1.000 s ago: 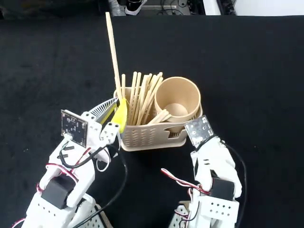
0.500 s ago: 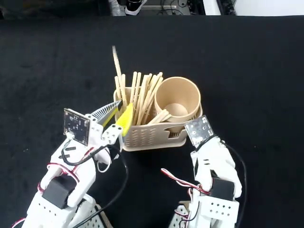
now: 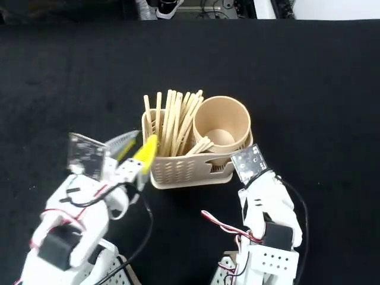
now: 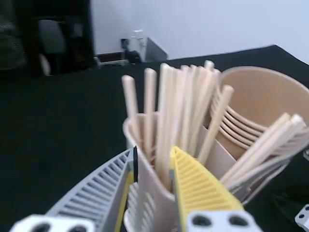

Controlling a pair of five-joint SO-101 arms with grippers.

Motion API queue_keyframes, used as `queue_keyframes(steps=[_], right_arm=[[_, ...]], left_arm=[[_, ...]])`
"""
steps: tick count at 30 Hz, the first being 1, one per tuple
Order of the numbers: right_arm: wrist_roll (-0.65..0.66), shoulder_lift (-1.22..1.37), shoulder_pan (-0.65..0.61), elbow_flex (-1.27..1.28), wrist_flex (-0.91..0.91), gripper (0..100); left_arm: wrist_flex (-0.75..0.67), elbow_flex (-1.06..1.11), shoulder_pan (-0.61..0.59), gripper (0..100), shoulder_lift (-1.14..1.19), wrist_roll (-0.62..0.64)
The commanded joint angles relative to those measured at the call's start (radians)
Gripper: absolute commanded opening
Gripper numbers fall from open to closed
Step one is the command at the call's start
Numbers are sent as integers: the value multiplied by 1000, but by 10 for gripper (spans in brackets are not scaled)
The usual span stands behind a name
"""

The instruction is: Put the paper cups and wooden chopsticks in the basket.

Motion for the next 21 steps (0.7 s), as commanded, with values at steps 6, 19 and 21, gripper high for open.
queue_keyframes(steps=[6, 19, 21], right_arm=[[8, -50, 12, -2, -3, 12], [8, -50, 15, -2, -3, 12], [8, -50, 18, -2, -3, 12]], left_arm=[[183, -325, 36, 131, 471, 66], [299, -492, -76, 29, 763, 11], [374, -559, -96, 30, 763, 2]])
